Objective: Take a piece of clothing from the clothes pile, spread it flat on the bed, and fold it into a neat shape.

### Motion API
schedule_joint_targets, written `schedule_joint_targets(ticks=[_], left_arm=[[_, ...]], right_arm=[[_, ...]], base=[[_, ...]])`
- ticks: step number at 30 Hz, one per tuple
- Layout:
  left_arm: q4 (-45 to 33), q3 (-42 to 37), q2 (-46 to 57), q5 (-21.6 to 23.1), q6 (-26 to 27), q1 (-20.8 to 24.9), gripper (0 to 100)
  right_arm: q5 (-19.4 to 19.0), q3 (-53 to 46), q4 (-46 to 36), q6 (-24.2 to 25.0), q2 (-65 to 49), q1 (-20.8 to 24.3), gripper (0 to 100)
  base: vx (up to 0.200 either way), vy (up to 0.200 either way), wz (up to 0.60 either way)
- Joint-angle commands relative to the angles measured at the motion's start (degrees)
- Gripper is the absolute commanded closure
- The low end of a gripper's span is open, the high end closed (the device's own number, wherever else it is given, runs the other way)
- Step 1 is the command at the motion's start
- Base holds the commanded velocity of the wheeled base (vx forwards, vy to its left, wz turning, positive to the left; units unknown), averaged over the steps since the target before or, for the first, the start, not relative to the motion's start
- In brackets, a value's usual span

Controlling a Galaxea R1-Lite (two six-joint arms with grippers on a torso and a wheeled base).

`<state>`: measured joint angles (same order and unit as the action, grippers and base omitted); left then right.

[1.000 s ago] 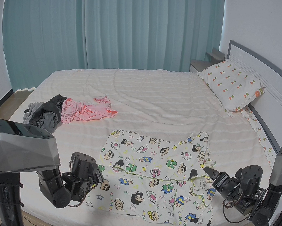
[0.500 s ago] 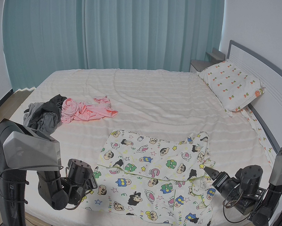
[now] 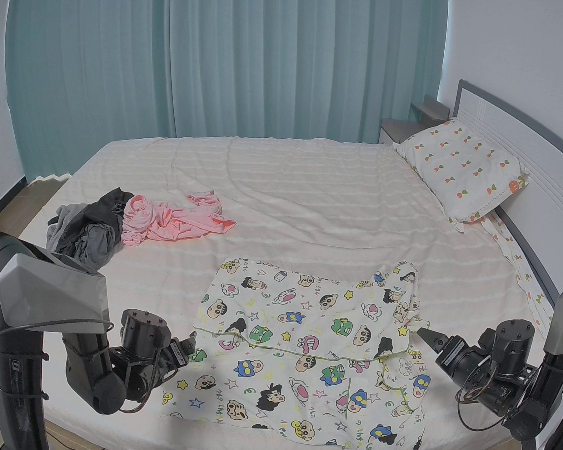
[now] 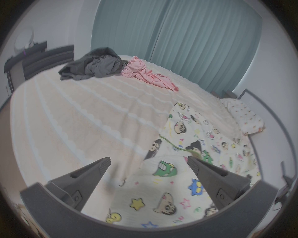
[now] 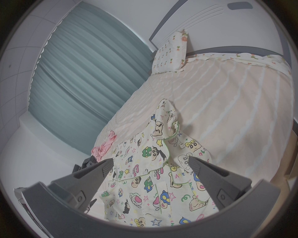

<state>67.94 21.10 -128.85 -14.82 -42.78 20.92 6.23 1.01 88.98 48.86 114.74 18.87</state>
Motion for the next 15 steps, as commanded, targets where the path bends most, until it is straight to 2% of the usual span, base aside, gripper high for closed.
schedule_joint_targets(ticks=[1, 4, 9, 11, 14, 15], left_arm=[[1.14, -6.60, 10.99, 13.77, -8.73, -3.60, 0], [1.41, -7.83, 13.19, 19.48, -11.28, -4.75, 0], [4.22, -9.15, 15.12, 25.46, -18.48, -4.31, 0], [5.36, -9.68, 14.68, 26.86, -19.80, -4.31, 0], [6.94, -10.03, 13.45, 27.66, -19.89, -4.40, 0], [8.00, -10.12, 12.14, 27.66, -19.80, -4.40, 0]], right_arm=[[-11.41, 1.19, 0.49, -9.05, 5.58, -12.72, 0], [-16.60, 3.29, 0.49, -17.31, 12.44, -17.64, 0], [-18.53, 8.83, 0.05, -28.29, 20.53, -21.24, 0], [-18.53, 12.87, -1.26, -29.35, 22.81, -21.60, 0], [-18.62, 19.03, -7.50, -29.52, 23.34, -21.60, 0], [-19.15, 23.77, -13.83, -29.61, 22.81, -21.60, 0]], base=[[0.000, 0.000, 0.00], [0.000, 0.000, 0.00], [0.000, 0.000, 0.00], [0.000, 0.000, 0.00], [0.000, 0.000, 0.00], [0.000, 0.000, 0.00]])
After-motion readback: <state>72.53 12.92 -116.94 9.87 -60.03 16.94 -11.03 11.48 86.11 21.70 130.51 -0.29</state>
